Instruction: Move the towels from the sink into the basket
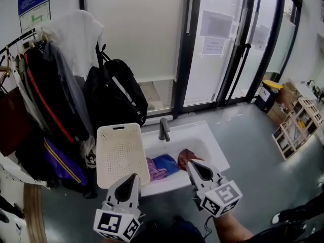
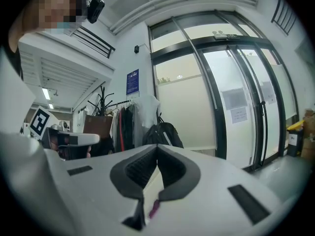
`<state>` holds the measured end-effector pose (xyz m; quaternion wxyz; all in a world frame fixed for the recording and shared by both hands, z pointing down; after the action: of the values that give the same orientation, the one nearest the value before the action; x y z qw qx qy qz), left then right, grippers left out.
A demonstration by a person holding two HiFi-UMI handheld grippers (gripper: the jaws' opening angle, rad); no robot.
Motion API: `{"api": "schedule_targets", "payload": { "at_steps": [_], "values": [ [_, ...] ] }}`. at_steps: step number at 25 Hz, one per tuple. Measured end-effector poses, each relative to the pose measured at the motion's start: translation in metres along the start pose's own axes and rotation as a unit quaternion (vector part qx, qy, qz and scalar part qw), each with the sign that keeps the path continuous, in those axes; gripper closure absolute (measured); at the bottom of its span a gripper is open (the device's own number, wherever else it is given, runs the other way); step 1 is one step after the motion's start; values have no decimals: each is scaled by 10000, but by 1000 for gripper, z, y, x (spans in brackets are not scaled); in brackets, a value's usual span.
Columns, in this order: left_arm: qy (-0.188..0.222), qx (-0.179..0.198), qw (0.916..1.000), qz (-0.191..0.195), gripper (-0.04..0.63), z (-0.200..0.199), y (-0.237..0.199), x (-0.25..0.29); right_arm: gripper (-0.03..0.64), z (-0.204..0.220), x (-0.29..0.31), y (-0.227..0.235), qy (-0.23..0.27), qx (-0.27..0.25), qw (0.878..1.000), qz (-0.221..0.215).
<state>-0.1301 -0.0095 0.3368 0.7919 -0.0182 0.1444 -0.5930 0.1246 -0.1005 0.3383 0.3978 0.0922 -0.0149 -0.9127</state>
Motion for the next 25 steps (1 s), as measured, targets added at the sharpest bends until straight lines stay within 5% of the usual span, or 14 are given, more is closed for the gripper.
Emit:
{"api": "schedule_targets", "payload": {
  "at_steps": [16, 25],
  "values": [
    [-38, 40, 9993, -358, 592, 26, 15, 100, 606, 23, 66, 120, -232, -123, 9990, -356],
    [-360, -112, 9983, -442, 592, 67, 25, 138, 467, 92, 78, 186, -1123, -9, 9936, -113]
  ]
}}
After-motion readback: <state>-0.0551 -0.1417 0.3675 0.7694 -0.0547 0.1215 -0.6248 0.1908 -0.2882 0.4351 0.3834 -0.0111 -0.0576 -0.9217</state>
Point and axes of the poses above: the fingertips, and each gripper's own axes: x forward along the fingers, y to its right, z out of its underside, the point moved 10 cm from there along -x, backward along the fingers, and after that the axes turned 14 degrees about y, right-handed, at the moved point
